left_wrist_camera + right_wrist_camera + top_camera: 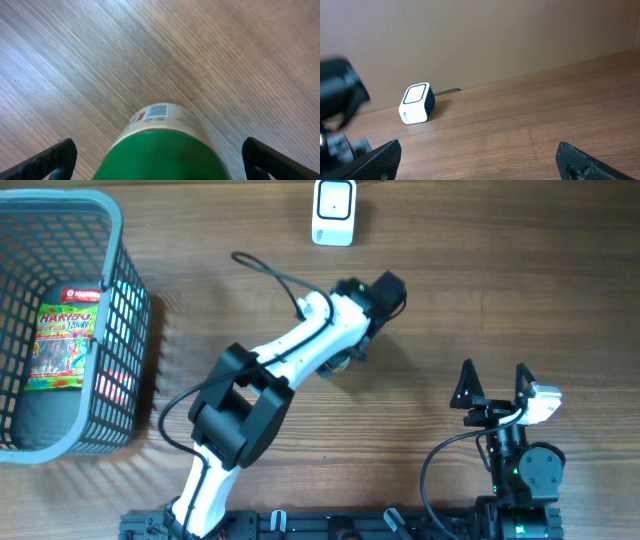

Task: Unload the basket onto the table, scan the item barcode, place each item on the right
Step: 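Lift the jar out with the left gripper and place it mid-table, then reach the left gripper into the basket and grasp the small red-white box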

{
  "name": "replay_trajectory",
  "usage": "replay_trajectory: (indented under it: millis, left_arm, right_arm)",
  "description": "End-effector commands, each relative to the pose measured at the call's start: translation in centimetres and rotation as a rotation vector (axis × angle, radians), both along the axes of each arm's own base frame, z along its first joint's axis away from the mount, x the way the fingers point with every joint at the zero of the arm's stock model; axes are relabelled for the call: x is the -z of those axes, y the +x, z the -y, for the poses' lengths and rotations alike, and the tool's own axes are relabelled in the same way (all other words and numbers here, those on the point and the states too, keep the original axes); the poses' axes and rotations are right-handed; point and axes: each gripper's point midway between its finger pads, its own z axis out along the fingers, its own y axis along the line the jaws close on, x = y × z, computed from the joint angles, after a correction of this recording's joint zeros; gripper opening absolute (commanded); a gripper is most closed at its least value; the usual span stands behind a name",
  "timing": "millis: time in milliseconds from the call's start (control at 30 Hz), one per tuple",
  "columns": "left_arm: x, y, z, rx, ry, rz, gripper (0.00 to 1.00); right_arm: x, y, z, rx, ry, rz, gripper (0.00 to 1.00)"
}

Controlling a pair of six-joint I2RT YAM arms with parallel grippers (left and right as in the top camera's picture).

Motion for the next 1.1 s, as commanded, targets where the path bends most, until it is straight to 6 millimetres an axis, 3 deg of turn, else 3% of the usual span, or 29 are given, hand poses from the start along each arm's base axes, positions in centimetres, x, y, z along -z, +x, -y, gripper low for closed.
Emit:
replay_trajectory:
  millis: [0,100,167,233,333,433,567,633,700,867,1067]
  left_arm:
    - [-9.4,2.8,0.2,0.138,-0.048,0.112,1.0]
    - [-17.9,3.9,-1.9,0.209,-0.046,0.221,1.0]
    - [-23.3,4.4,-5.1,0.207,-0.027,0.315,1.0]
    - [-29.3,4.2,-11.7,0.089,0.015,0.439,1.0]
    - [-33.4,3.4,-19.5,-0.081,0.005,0.537,1.0]
    - [-34.9,1.8,-27.4,-0.28,-0.026,0.573,1.0]
    - [-33.4,0.6,-34.6,-0.413,-0.039,0.507,1.0]
    - [-30.7,-0.6,-38.0,-0.509,-0.024,0.413,1.0]
    - [-27.7,-1.9,-40.0,-0.583,-0.018,0.309,1.0]
    - [-21.6,-5.1,-42.2,-0.77,-0.022,0.108,1.0]
    - [-16.1,-7.4,-43.7,-0.844,-0.029,-0.041,1.0]
  right_arm:
    - [-0.2,0.0,-0.4,-0.02,-0.017,0.011,1.0]
    - [-0.2,0.0,-0.4,-0.02,-0.017,0.011,1.0]
    - [-0.2,0.0,-0.4,-0.02,-0.017,0.011,1.0]
    - [-0.2,0.0,-0.4,-0.02,-0.017,0.011,1.0]
    - [-0.2,0.0,-0.4,-0.02,-0.017,0.011,1.0]
    - [-0.2,0.0,-0.4,-0.02,-0.017,0.011,1.0]
    - [-0.2,0.0,-0.4,-0.02,-0.017,0.011,1.0]
    - [-0.2,0.0,-0.4,-0.02,-0.017,0.011,1.0]
    - [-0.2,0.0,-0.4,-0.02,-0.017,0.011,1.0]
    - [-0.2,0.0,-0.4,-0.02,-0.017,0.011,1.0]
    - [-0.2,0.0,-0.4,-0.02,-0.017,0.011,0.99]
